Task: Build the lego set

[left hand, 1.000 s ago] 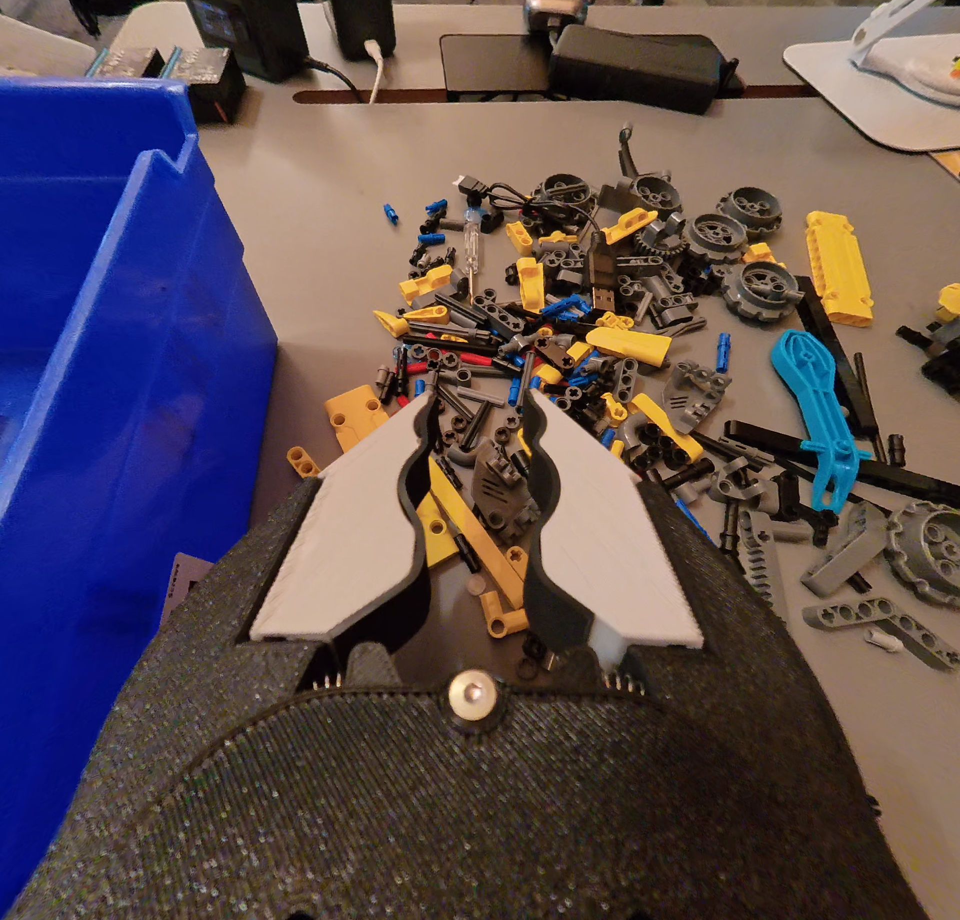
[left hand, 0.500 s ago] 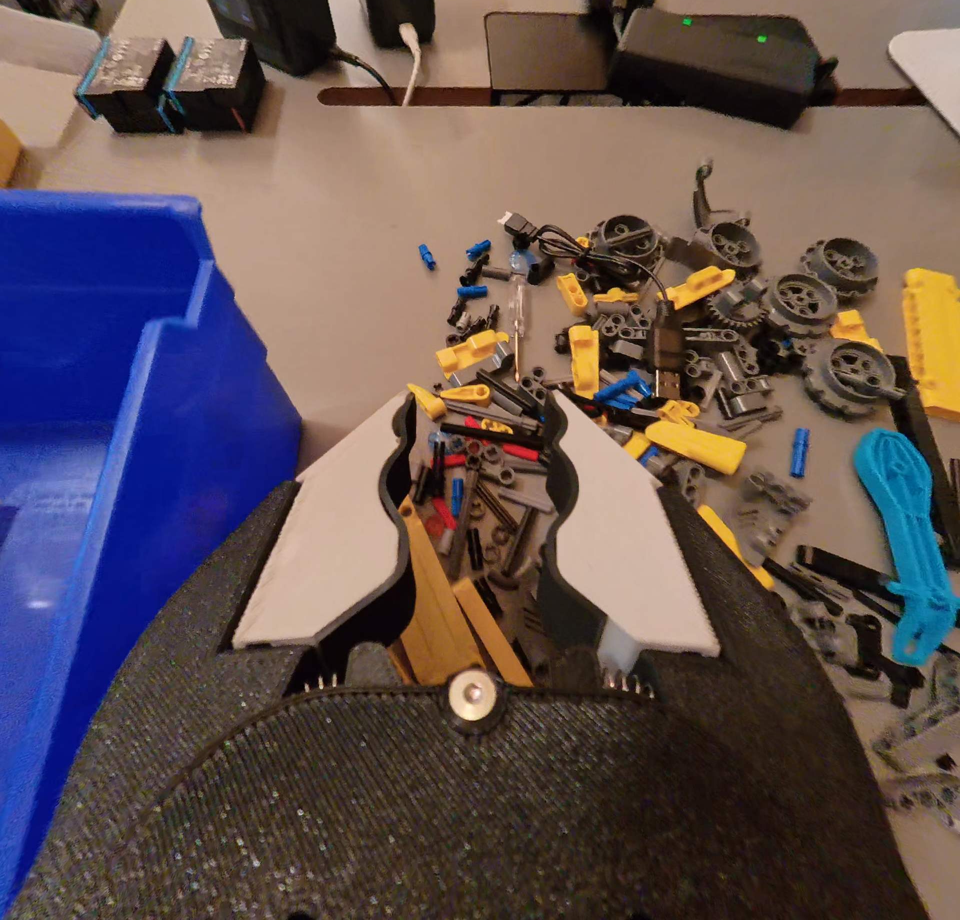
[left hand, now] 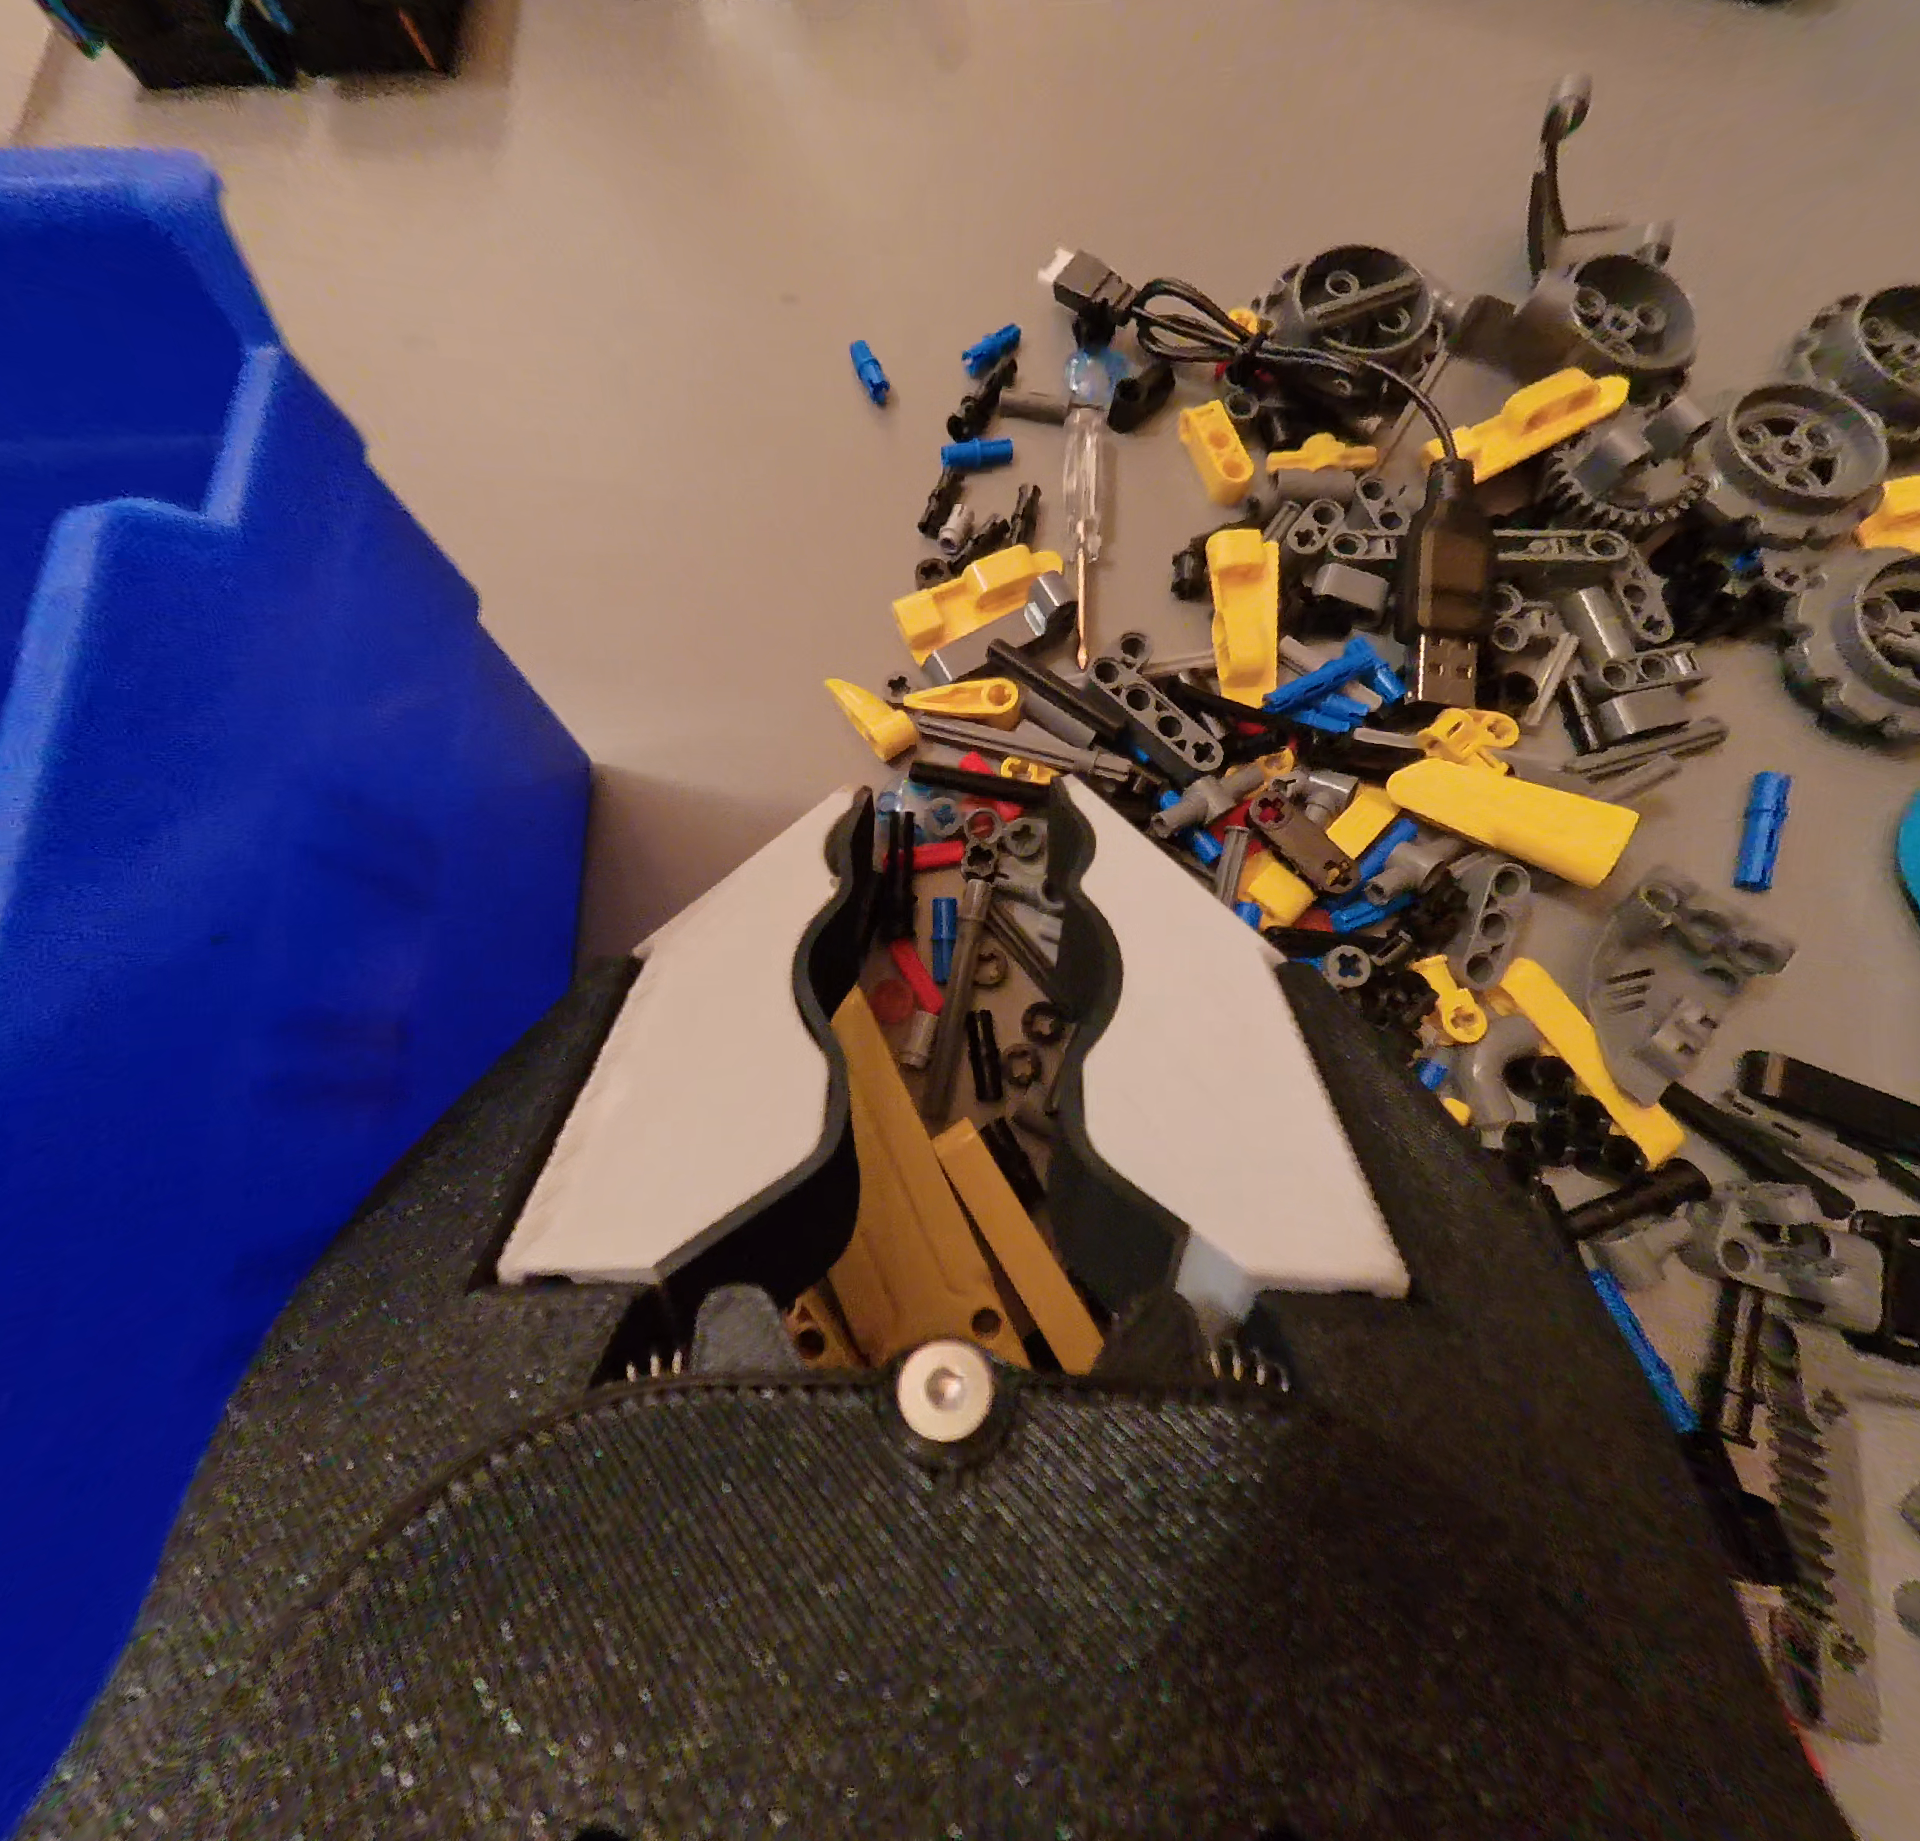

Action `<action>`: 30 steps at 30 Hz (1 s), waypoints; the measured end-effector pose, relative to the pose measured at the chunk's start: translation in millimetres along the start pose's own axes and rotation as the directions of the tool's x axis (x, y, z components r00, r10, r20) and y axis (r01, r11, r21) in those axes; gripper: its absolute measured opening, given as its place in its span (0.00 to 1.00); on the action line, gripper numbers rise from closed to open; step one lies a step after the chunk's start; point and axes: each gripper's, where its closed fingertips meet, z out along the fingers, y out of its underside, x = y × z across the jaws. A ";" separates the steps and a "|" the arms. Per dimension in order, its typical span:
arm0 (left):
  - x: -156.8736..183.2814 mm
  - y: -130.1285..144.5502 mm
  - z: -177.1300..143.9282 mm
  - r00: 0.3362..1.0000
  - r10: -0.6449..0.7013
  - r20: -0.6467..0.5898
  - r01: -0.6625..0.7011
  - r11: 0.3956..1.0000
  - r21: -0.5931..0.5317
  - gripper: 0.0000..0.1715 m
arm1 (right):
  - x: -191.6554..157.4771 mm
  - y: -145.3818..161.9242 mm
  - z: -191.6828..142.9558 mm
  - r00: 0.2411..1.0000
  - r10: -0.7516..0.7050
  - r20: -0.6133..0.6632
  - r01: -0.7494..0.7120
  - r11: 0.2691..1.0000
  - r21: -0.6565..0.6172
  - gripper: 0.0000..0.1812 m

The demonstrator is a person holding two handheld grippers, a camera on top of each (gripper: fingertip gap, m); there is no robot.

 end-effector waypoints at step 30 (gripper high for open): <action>41.6 9.6 -4.3 0.970 0.205 -0.129 -0.207 0.978 -0.004 0.30 | -1.9 8.9 3.8 1.000 -0.031 -0.003 0.031 0.998 -0.050 0.19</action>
